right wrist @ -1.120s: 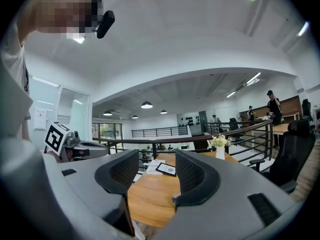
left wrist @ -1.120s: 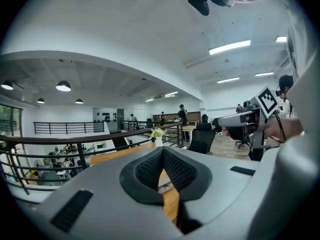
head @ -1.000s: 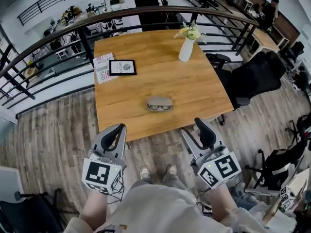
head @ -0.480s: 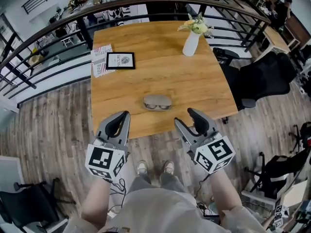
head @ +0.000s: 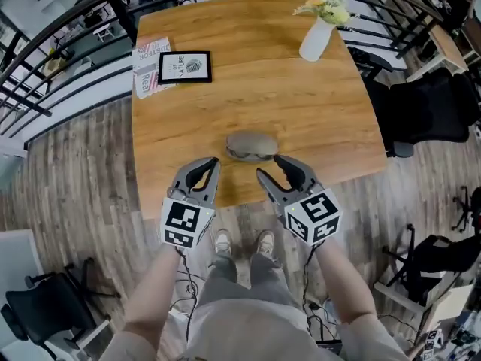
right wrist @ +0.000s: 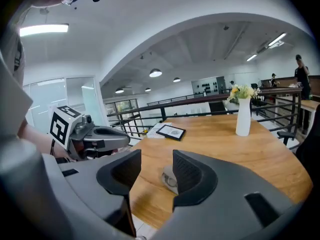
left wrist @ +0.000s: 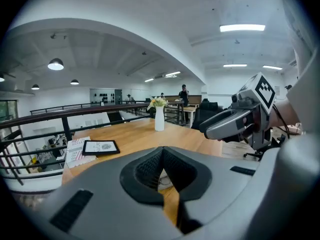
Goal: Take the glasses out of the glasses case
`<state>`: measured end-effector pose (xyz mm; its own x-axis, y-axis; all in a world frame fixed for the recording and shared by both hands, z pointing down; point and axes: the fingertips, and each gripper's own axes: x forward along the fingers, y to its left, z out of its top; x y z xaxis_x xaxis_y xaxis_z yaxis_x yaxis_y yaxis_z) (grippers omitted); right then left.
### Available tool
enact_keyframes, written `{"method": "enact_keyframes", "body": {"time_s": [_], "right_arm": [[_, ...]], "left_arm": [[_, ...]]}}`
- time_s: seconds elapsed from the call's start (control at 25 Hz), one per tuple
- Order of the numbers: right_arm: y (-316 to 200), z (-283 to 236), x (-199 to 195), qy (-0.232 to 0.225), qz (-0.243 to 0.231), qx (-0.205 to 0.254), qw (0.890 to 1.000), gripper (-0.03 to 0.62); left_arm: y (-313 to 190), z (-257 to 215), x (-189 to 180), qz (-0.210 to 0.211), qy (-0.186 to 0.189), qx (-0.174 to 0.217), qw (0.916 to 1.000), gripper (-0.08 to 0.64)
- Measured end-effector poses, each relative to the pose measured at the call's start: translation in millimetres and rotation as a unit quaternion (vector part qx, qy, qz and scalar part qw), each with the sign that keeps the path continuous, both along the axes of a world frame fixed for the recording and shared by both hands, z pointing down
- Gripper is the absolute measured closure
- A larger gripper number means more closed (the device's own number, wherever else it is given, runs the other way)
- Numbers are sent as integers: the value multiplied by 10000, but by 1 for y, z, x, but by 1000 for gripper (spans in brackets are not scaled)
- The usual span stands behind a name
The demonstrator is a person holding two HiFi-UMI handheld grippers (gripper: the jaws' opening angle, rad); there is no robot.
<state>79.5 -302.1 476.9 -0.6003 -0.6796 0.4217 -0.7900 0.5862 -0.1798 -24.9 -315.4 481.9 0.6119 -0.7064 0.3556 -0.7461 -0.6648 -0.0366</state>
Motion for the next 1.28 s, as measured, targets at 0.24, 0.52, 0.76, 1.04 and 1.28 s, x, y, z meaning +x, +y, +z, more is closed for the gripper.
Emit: {"method": "enact_keyframes", "body": {"time_s": [0.24, 0.52, 0.76, 1.04, 1.28], "right_arm": [[-11, 71, -8, 60, -67, -468, 9989, 371], [-20, 146, -13, 122, -70, -947, 9954, 371], [-32, 181, -13, 161, -32, -1120, 9936, 371], [-42, 184, -11, 156, -45, -1116, 9936, 371], [-68, 166, -6, 562, -217, -809, 9949, 373]], "left_arm": [[-16, 81, 5, 35, -89, -598, 9982, 545], [-36, 158, 10, -239, -10, -1227, 9922, 545], [-46, 188, 38, 54, 45, -1370, 9905, 545], [-49, 196, 45, 191, 201, -1516, 9881, 545], [-48, 198, 45, 228, 226, -1558, 9873, 546]]}}
